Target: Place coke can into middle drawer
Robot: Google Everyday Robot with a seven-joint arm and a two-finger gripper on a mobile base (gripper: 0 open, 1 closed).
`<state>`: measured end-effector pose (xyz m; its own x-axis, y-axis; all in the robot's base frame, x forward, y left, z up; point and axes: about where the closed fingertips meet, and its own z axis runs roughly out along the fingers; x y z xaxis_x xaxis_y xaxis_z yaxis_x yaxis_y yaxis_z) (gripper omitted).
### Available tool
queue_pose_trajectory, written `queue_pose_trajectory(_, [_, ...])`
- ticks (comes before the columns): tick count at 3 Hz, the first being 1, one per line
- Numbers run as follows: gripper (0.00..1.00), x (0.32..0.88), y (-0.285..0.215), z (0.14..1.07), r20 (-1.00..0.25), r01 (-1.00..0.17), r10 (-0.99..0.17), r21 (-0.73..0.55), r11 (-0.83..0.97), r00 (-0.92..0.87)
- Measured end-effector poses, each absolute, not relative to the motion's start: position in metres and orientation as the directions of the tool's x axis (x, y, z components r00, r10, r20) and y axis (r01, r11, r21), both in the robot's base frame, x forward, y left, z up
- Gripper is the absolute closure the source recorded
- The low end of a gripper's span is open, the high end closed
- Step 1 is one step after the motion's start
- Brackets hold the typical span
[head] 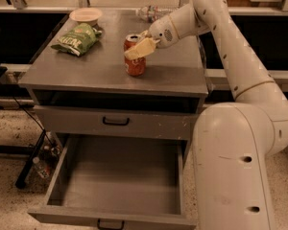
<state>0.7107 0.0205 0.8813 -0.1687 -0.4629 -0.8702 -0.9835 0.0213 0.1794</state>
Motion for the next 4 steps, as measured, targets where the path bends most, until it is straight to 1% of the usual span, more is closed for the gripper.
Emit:
queue_pose_trajectory(2, [1.00,0.708,0.021,0.888,-0.864,-0.983,-0.475,0.183,0.017,-0.169])
queue_pose_trajectory(4, [1.00,0.669,-0.023,0.933,-0.852,-0.986,-0.498,0.160,0.046,-0.161])
